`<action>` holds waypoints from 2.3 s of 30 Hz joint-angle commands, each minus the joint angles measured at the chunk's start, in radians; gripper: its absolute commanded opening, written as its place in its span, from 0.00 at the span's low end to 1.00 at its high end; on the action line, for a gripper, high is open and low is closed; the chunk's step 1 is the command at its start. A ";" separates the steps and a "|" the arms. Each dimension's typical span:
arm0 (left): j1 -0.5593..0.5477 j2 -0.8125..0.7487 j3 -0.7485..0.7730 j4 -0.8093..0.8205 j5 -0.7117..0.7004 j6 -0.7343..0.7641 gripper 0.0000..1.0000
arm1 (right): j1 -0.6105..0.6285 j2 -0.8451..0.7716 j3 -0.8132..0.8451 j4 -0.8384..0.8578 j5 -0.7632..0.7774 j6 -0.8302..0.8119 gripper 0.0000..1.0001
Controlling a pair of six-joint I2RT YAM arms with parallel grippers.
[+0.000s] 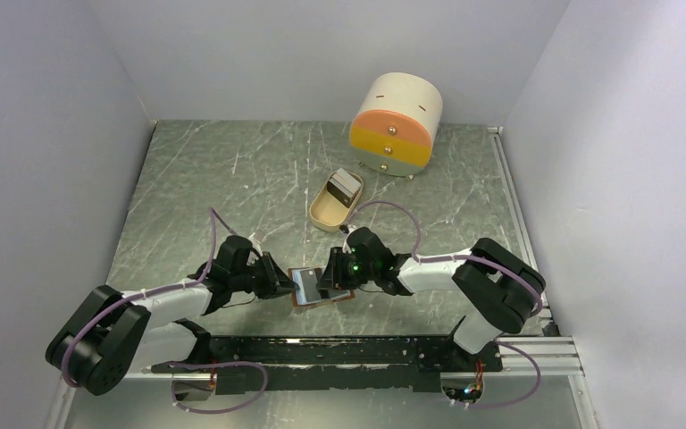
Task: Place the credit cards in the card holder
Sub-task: Insert the credit card into the card holder.
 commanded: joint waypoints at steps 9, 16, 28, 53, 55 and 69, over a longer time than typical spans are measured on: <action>-0.007 -0.021 -0.009 0.137 0.083 -0.027 0.22 | 0.016 0.046 0.018 0.077 -0.057 -0.003 0.36; -0.007 -0.003 -0.011 0.162 0.094 -0.025 0.26 | 0.017 0.044 0.005 0.107 -0.072 0.000 0.22; -0.013 0.001 -0.002 0.135 0.086 -0.019 0.25 | 0.016 0.058 -0.019 0.166 -0.123 0.028 0.28; -0.012 -0.104 0.071 -0.023 0.087 0.041 0.17 | -0.021 0.045 -0.016 0.073 -0.042 -0.043 0.09; -0.012 -0.090 0.069 -0.009 0.093 0.041 0.11 | -0.020 0.047 -0.021 0.078 -0.042 -0.043 0.09; -0.017 -0.116 0.042 0.076 0.117 0.020 0.25 | -0.018 0.051 -0.026 0.091 -0.048 -0.037 0.09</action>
